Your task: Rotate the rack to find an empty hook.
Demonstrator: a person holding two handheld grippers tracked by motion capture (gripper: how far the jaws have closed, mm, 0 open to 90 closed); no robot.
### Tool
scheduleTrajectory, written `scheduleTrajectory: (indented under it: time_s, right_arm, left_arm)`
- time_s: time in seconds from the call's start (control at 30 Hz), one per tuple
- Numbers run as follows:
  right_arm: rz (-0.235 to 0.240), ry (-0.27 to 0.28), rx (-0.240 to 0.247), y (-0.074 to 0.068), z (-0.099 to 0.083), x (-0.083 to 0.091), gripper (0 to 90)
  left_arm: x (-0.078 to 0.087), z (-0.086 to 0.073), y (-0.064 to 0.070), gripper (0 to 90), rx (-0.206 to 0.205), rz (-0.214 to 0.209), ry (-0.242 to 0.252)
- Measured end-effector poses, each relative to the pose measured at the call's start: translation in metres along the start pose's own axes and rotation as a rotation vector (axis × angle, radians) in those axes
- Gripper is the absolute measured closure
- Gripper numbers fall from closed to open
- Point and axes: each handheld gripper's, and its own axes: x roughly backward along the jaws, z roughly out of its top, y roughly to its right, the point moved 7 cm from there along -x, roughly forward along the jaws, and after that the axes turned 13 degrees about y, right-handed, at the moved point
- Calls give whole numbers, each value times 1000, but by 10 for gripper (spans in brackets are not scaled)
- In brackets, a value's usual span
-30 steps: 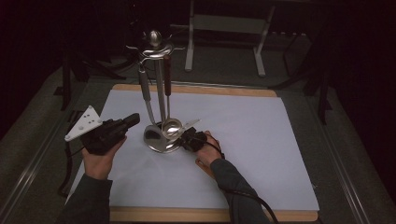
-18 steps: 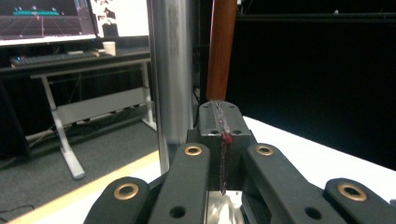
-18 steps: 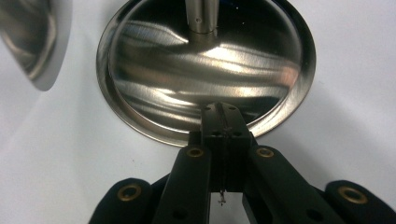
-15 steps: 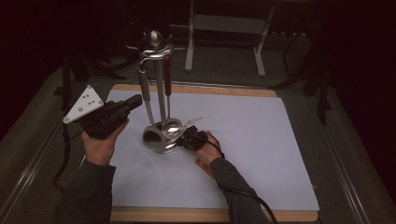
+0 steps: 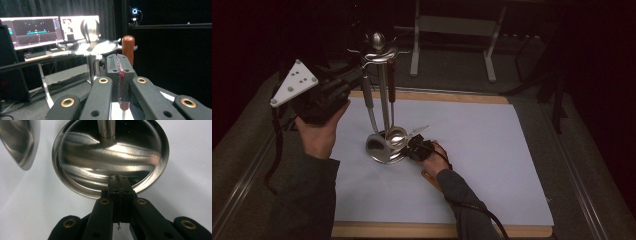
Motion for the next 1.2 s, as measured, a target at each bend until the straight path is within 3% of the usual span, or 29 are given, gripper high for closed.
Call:
scheduleTrajectory:
  time_s: [0.27,0.7,1.07,1.2]
  right_arm:
    - [-6,-13,-15,0,1,0,900]
    - [-16,-36,-57,0,3,-1,900]
    - [-15,-41,-52,0,3,-1,900]
    - [-14,-51,-54,0,3,-1,900]
  left_arm:
    - [-13,0,-2,900,-36,50,-44]
    - [-13,-1,-4,900,-42,52,-49]
    - [-10,-1,-16,900,-34,82,-44]
    - [-10,-2,-26,900,-40,104,-53]
